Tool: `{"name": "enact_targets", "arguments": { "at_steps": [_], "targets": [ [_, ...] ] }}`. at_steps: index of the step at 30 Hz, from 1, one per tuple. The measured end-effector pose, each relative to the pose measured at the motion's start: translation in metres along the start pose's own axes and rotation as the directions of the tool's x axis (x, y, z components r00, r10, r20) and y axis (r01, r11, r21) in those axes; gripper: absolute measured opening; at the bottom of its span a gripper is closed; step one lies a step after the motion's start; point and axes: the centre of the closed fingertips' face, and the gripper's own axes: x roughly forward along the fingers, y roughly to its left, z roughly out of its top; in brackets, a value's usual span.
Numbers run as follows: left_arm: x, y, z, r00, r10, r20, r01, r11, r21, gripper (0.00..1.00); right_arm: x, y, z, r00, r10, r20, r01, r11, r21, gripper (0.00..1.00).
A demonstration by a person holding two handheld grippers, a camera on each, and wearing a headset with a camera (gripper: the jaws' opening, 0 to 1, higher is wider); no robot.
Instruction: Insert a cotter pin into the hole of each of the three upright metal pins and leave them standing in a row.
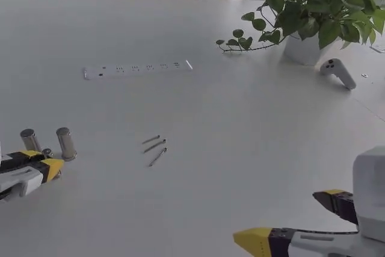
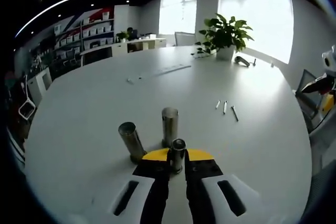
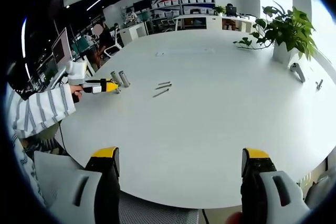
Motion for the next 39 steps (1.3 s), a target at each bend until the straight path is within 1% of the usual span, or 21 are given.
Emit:
{"name": "enact_targets", "arguments": {
  "at_steps": [2, 7, 10, 12, 14, 19, 26, 32, 33, 34, 35, 39],
  "targets": [
    [0.0, -0.001, 0.0, 1.0, -0.003, 0.002, 0.003, 1.0, 0.0, 0.06, 0.0, 0.0, -0.001, 1.0, 0.002, -0.002, -0.002, 1.0, 0.0, 0.96],
    [-0.001, -0.003, 0.0, 1.0, -0.003, -0.002, 0.003, 0.999, 0.037, 0.06, -0.001, 0.0, -0.001, 1.0, 0.007, -0.001, -0.007, 1.0, -0.002, 0.95],
    [-0.001, -0.004, 0.0, 1.0, 0.001, -0.003, -0.001, 0.999, 0.04, 0.05, -0.002, -0.001, -0.001, 1.0, 0.008, -0.001, -0.008, 1.0, -0.003, 0.95],
    [-0.002, -0.005, 0.0, 0.9999, 0.006, -0.011, -0.006, 0.999, 0.044, 0.05, -0.002, -0.001, -0.001, 1.0, 0.008, 0.001, -0.008, 1.0, -0.003, 0.95],
    [-0.002, -0.006, 0.0, 0.9997, 0.018, -0.019, -0.016, 0.998, 0.063, 0.05, -0.002, 0.0, -0.001, 1.0, 0.01, 0.001, -0.009, 1.0, -0.004, 0.95],
    [-0.005, -0.012, -0.001, 0.9994, 0.021, -0.027, -0.019, 0.997, 0.073, 0.05, -0.002, 0.001, 0.001, 0.9999, 0.011, 0.01, -0.011, 1.0, -0.007, 0.95],
    [-0.015, -0.024, 0.005, 0.9995, 0.025, -0.02, -0.023, 0.996, 0.091, 0.05, -0.002, 0.006, 0.005, 0.9995, 0.025, 0.019, -0.025, 0.999, -0.023, 0.95],
    [-0.028, -0.037, 0.009, 0.9994, 0.034, -0.004, -0.033, 0.997, 0.073, 0.05, -0.002, 0.01, 0.008, 0.9983, 0.048, 0.032, -0.047, 0.998, -0.034, 0.95],
    [-0.029, -0.038, 0.01, 0.9994, 0.034, -0.001, -0.034, 0.997, 0.065, 0.05, -0.002, 0.01, 0.008, 0.9981, 0.052, 0.034, -0.051, 0.998, -0.036, 0.95],
    [-0.032, -0.041, 0.011, 0.9994, 0.033, 0.012, -0.033, 0.999, 0.038, 0.05, -0.002, 0.011, 0.008, 0.9979, 0.055, 0.034, -0.053, 0.998, -0.036, 0.95],
    [-0.034, -0.043, 0.011, 0.9993, 0.033, 0.018, -0.034, 0.999, 0.024, 0.05, -0.001, 0.011, 0.008, 0.9977, 0.06, 0.033, -0.058, 0.998, -0.036, 0.95],
    [-0.044, -0.052, 0.01, 0.999, 0.039, 0.024, -0.039, 0.999, 0.004, 0.05, -0.001, 0.014, 0.016, 0.9959, 0.077, 0.048, -0.074, 0.996, -0.056, 0.95]
  ]
}}
